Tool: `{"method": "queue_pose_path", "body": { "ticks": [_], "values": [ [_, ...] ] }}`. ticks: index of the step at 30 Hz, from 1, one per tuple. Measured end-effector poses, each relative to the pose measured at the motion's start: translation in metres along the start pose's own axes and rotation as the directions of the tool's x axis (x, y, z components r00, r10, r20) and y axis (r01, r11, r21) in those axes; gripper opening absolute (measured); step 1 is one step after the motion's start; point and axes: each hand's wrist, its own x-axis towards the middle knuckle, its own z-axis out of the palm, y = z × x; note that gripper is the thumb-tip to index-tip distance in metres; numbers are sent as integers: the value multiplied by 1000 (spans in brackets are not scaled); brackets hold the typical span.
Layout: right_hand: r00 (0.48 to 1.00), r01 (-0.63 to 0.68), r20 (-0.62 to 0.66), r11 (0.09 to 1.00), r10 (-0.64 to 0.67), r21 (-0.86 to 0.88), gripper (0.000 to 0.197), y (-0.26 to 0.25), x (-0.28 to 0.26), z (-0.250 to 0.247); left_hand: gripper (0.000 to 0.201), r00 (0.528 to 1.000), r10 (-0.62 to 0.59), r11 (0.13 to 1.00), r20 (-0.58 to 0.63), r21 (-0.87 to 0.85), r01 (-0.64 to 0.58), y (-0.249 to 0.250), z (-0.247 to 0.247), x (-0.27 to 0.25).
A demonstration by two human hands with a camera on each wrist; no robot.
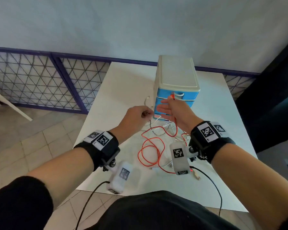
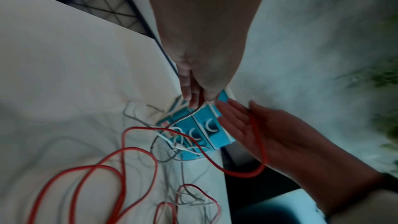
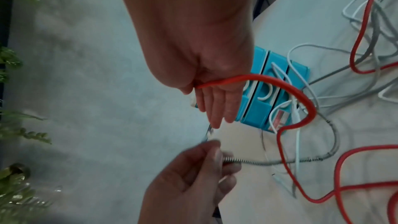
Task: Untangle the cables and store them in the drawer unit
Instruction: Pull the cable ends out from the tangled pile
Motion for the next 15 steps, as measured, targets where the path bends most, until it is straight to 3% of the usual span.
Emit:
{"method": "queue_pose_path", "body": {
  "ticks": [5, 8, 10, 12, 14, 15],
  "values": [
    [987, -41, 163, 987, 16, 152, 42, -7, 1, 7, 13, 958, 227, 972, 173, 25, -235, 30, 8, -6],
    [998, -18, 58, 987, 9, 162, 29, -8, 2, 4, 8, 914, 244, 969, 324, -34, -247, 38, 10, -6],
    [1000, 11, -25, 992, -8, 123, 19, -8, 1, -2, 10, 884, 178, 977, 433, -184, -106, 40, 5, -4],
    [998, 10, -68, 991, -1, 135, 20, -5, 0, -12, 11, 874, 49, 908, 483, -386, 162, 36, -2, 1],
    [996, -9, -87, 983, 26, 186, 21, -2, -4, -22, 12, 902, -110, 814, 417, -483, 323, 22, -8, 8],
    [995, -20, -87, 979, 39, 202, 21, 0, -7, -27, 13, 913, -199, 809, 356, -465, 358, 12, -8, 12]
  ]
}}
